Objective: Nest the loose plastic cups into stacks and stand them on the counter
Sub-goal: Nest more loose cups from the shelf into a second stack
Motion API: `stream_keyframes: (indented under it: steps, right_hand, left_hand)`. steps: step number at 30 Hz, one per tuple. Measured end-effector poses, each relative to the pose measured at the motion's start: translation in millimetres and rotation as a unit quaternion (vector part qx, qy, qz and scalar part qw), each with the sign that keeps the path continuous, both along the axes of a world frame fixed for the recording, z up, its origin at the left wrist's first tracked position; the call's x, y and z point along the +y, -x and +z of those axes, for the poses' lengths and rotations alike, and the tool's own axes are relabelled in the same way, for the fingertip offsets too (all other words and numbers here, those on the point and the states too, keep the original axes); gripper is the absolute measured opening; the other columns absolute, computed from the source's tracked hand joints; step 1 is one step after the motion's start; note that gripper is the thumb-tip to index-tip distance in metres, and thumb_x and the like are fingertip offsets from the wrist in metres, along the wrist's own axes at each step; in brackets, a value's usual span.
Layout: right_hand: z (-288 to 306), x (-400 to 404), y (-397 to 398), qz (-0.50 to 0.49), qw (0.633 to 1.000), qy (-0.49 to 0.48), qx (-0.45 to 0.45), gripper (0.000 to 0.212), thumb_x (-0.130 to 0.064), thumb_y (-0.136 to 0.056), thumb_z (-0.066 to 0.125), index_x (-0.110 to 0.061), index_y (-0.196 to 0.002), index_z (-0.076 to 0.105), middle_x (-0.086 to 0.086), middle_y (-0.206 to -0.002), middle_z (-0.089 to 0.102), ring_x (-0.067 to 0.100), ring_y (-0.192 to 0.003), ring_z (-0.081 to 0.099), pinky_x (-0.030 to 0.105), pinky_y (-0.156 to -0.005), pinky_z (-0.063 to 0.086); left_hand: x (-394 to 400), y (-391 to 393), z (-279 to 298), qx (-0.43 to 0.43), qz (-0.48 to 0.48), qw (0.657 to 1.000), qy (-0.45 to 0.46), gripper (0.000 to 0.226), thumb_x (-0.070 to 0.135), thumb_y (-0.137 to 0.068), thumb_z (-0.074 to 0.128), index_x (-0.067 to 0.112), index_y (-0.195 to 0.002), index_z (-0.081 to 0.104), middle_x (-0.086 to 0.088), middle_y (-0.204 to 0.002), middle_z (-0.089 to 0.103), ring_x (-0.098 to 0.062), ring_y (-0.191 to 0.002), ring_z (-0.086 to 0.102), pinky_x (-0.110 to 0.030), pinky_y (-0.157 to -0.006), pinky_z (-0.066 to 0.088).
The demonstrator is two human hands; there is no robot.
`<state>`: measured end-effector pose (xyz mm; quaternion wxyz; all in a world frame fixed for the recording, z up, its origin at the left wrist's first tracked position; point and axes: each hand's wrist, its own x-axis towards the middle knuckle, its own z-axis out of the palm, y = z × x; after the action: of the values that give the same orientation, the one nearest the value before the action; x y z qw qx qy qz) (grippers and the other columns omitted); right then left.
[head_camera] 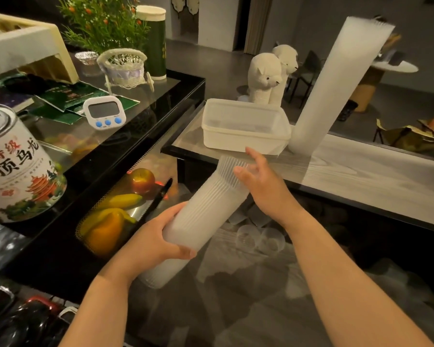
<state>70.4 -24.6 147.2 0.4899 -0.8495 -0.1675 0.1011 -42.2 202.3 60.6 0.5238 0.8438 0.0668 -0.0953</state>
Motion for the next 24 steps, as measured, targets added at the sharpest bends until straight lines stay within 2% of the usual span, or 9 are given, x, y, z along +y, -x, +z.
stream_keyframes:
  steps: [4, 7, 10, 12, 15, 18, 19, 21, 24]
  right_hand:
    - [-3.9, -1.0, 7.4, 0.011, 0.998, 0.049, -0.049, 0.063, -0.052, -0.100, 0.037, -0.027, -0.155, 0.022, 0.000, -0.151, 0.035, 0.002, -0.132, 0.030, 0.023, -0.106, 0.026]
    - [-7.9, -3.4, 14.1, 0.048, 0.999, -0.019, -0.013, 0.069, -0.060, -0.091, 0.028, -0.029, -0.153, 0.026, -0.009, -0.154, 0.033, -0.007, -0.132, 0.028, 0.013, -0.111, 0.026]
    - [-10.6, -7.8, 13.3, 0.075, 0.997, -0.023, 0.010, 0.072, -0.063, -0.089, 0.028, -0.034, -0.154, 0.019, -0.017, -0.155, 0.028, -0.021, -0.124, 0.027, -0.008, -0.091, 0.020]
    - [-11.9, -12.1, 10.9, 0.093, 0.995, -0.030, 0.032, 0.072, -0.064, -0.089, 0.027, -0.037, -0.154, 0.017, -0.020, -0.156, 0.026, -0.018, -0.129, 0.025, -0.003, -0.097, 0.020]
    - [-19.5, -18.5, 3.5, 0.094, 0.981, -0.136, 0.097, 0.070, -0.072, -0.087, 0.027, -0.043, -0.151, 0.025, -0.018, -0.153, 0.037, -0.004, -0.138, 0.031, 0.019, -0.112, 0.027]
    - [-44.5, -21.6, -9.5, -0.029, 0.950, -0.282, 0.131, 0.057, -0.063, -0.095, 0.031, -0.034, -0.141, 0.046, -0.006, -0.134, 0.061, 0.007, -0.124, 0.056, 0.030, -0.103, 0.045]
    - [-59.4, -21.3, -13.5, -0.092, 0.953, -0.261, 0.120, 0.047, -0.054, -0.099, 0.035, -0.028, -0.134, 0.053, -0.003, -0.123, 0.067, 0.011, -0.114, 0.062, 0.032, -0.097, 0.050]
    - [-98.6, -23.8, -23.3, -0.167, 0.980, -0.070, 0.078, 0.037, -0.041, -0.100, 0.048, -0.019, -0.126, 0.062, 0.000, -0.109, 0.069, 0.017, -0.102, 0.065, 0.034, -0.091, 0.052]
    - [-161.5, -28.8, -29.2, -0.050, 0.945, 0.300, 0.124, 0.043, -0.041, -0.095, 0.050, -0.022, -0.133, 0.054, 0.007, -0.133, 0.054, 0.025, -0.119, 0.055, 0.030, -0.101, 0.043]
  left_hand:
    - [-8.8, -5.7, 3.9, -0.021, 0.004, 1.000, -0.015, 0.095, 0.033, -0.069, 0.092, 0.060, -0.137, 0.031, 0.024, -0.128, 0.046, -0.013, -0.116, 0.051, -0.045, -0.097, 0.056]
    - [-11.3, -9.4, 5.9, -0.038, 0.001, 0.999, -0.013, 0.094, 0.034, -0.069, 0.092, 0.064, -0.135, 0.032, 0.026, -0.127, 0.045, -0.012, -0.115, 0.051, -0.044, -0.096, 0.057]
    - [-13.6, -11.5, 2.9, -0.047, -0.001, 0.999, -0.022, 0.092, 0.035, -0.068, 0.092, 0.069, -0.126, 0.030, 0.029, -0.124, 0.043, -0.010, -0.114, 0.049, -0.044, -0.095, 0.057]
    - [-15.6, -14.3, -1.3, -0.048, 0.002, 0.999, -0.017, 0.092, 0.035, -0.067, 0.092, 0.071, -0.125, 0.030, 0.028, -0.125, 0.043, -0.010, -0.115, 0.049, -0.045, -0.096, 0.056]
    - [-20.0, -19.4, -6.4, -0.039, -0.009, 0.999, -0.025, 0.099, 0.034, -0.069, 0.091, 0.068, -0.133, 0.024, 0.026, -0.129, 0.039, -0.009, -0.116, 0.046, -0.044, -0.099, 0.055]
    - [-22.8, -24.5, -12.3, -0.013, -0.006, 0.999, -0.031, 0.112, 0.031, -0.070, 0.091, 0.056, -0.148, 0.015, 0.017, -0.137, 0.037, -0.011, -0.118, 0.045, -0.043, -0.101, 0.052]
    - [-23.3, -25.9, -13.8, -0.007, -0.001, 1.000, -0.026, 0.114, 0.029, -0.070, 0.091, 0.053, -0.149, 0.012, 0.015, -0.138, 0.037, -0.012, -0.119, 0.045, -0.044, -0.103, 0.051]
    - [-22.5, -29.3, -16.7, 0.001, 0.012, 1.000, -0.006, 0.122, 0.028, -0.068, 0.093, 0.052, -0.150, 0.006, 0.014, -0.138, 0.039, -0.013, -0.122, 0.044, -0.047, -0.107, 0.048]
    - [-19.1, -35.9, -20.9, 0.005, 0.016, 1.000, 0.002, 0.126, 0.031, -0.064, 0.095, 0.055, -0.148, 0.004, 0.015, -0.135, 0.038, -0.013, -0.124, 0.044, -0.048, -0.108, 0.047]
